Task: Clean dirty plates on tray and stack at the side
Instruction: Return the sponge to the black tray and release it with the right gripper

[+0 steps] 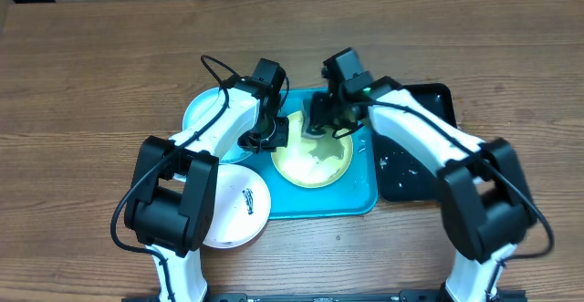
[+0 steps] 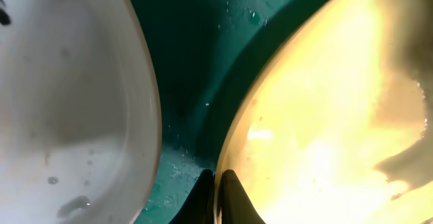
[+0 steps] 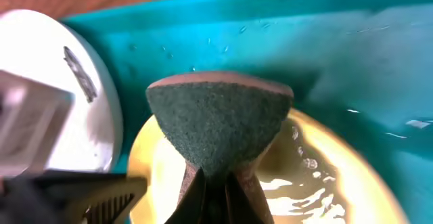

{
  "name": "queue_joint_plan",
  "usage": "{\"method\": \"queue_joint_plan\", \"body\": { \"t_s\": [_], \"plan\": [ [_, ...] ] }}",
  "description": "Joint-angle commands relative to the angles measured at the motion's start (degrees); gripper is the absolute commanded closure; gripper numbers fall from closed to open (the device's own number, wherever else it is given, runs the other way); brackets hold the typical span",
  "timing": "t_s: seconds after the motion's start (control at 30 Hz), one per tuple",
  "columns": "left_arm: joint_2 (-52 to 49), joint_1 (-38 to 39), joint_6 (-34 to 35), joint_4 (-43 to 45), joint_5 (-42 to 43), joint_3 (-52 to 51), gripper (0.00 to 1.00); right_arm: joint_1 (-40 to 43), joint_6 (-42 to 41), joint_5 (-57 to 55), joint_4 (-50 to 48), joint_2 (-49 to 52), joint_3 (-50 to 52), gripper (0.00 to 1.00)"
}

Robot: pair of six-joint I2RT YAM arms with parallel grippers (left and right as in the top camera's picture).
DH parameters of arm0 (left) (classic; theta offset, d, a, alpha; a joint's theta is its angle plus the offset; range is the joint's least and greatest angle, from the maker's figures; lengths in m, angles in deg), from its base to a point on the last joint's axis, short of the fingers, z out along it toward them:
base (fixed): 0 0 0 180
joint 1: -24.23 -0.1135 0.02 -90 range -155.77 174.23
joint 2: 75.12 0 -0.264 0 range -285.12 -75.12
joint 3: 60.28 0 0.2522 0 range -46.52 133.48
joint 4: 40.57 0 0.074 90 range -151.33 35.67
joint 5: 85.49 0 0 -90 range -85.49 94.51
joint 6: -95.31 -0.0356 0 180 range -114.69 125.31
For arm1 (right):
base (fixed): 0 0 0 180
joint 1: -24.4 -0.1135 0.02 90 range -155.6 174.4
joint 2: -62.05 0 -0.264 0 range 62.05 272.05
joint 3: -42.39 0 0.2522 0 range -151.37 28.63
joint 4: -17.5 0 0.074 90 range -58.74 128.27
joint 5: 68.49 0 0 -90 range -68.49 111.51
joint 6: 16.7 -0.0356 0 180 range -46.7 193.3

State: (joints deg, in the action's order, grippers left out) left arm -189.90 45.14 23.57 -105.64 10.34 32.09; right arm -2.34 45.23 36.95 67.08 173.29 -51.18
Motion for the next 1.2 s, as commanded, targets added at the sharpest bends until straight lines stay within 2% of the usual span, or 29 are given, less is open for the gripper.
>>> {"method": "queue_joint_plan", "body": {
  "t_s": [0.0,0.13,0.33,0.47,0.87,1.07,1.1,1.17],
  "plan": [
    [-1.2,0.5,-0.07,-0.5,0.0,-0.46,0.96,3.45,4.79,-1.49,3.08,-7.1,-0.09,0.96],
    [-1.2,0.5,-0.04,-0.42,0.0,-0.46,0.96,8.52,9.14,-2.4,10.69,-10.08,-0.09,0.96],
    [-1.2,0.5,0.0,-0.2,0.11,-0.46,0.96,16.9,12.09,-9.2,20.41,-9.7,-0.02,0.96],
    [-1.2,0.5,0.22,0.37,0.24,-0.46,0.96,19.47,12.07,-15.67,25.2,-8.76,0.39,0.96],
    [-1.2,0.55,0.66,0.59,0.46,-0.46,0.96,19.69,12.09,-17.33,18.38,-8.68,10.91,0.96],
    [-1.18,0.55,0.63,0.57,0.46,-0.46,0.96,19.69,12.07,-17.25,16.96,-8.7,11.58,0.96],
    [-1.2,0.55,0.63,0.57,0.46,-0.46,0.96,19.69,12.09,-17.0,17.0,-8.7,11.19,0.95],
    [-1.2,0.55,0.63,0.57,0.44,-0.46,0.96,19.71,12.24,-16.31,17.62,-8.7,9.79,0.75]
  ]
}}
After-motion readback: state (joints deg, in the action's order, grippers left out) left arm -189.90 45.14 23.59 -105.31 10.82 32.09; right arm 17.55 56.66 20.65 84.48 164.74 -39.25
